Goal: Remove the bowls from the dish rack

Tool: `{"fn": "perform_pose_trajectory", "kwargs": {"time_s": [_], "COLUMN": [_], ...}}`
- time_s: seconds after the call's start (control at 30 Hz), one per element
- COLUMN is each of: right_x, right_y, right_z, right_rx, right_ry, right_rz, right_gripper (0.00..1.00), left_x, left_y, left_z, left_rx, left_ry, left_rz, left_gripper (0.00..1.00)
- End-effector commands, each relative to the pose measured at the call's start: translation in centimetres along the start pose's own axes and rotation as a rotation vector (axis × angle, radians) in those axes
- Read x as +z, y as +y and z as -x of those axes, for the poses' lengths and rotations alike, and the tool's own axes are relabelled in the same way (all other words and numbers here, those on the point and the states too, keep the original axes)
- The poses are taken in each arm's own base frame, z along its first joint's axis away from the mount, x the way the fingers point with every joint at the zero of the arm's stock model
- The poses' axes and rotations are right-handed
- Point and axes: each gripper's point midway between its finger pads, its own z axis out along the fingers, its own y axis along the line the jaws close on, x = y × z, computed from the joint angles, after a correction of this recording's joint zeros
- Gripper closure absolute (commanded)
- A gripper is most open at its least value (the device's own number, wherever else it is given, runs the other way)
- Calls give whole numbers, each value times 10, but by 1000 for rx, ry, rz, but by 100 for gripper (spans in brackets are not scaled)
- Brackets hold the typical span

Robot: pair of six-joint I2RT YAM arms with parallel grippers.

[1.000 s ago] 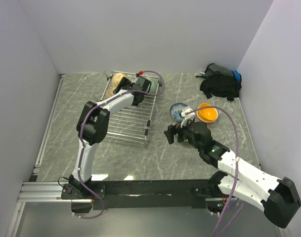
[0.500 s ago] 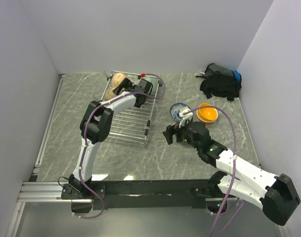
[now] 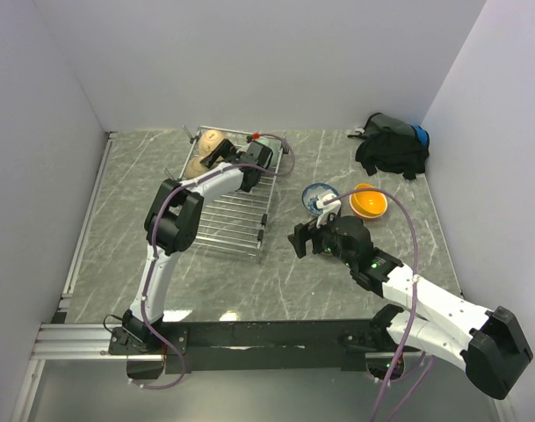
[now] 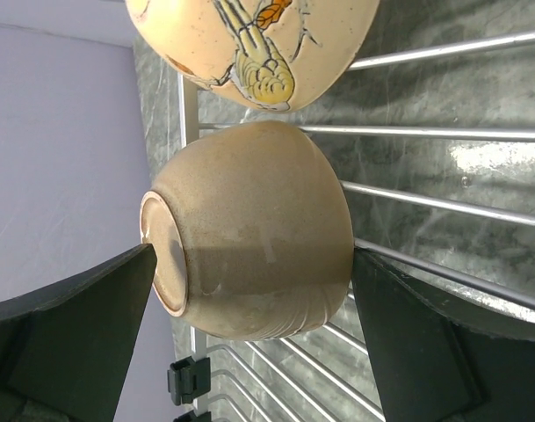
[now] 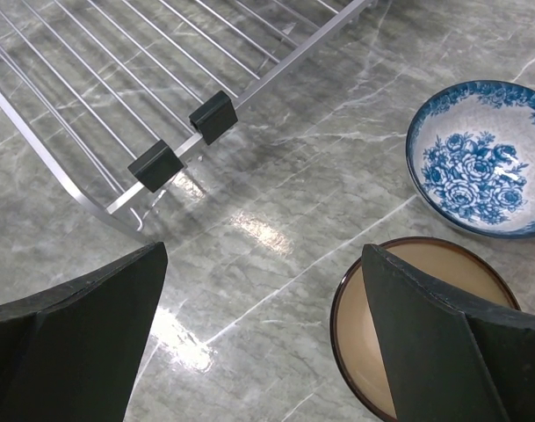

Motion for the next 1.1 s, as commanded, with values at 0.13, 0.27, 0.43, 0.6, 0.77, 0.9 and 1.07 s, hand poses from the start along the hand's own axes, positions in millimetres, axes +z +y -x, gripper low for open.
{"fn": "perform_pose_trajectory", "kwargs": {"time_s": [0.13,0.27,0.43,0.6,0.77,0.9,1.07], "right_x": [3,3,2,0,-3,-4,-7], "right_y": [2,2,3,4,9,11,17], "right_z": [8,8,10,17,25,29,37], "right_rx": [-4,-4,-1,6,17,23,40], "right_ry": [-31,-31,-37,-56,-71,-82,-106], "right_rz": [14,14,18,22,46,56,83], "right_gripper": [0,0,0,0,0,0,0], "left_x": [3,10,9,-3,-19,-31,-52], "left_y": [-9,-16,-14,6,24,30,47], "left_z": [-3,-10,-11,-1,10,9,14], "left_rx": [77,99,79,9,-80,-132,-229], "left_ry": [2,28,37,16,-16,-15,-39], "left_rz": [-87,-75,-71,-65,-85,-111,-148], "left_gripper": [1,1,1,11,23,31,40]}}
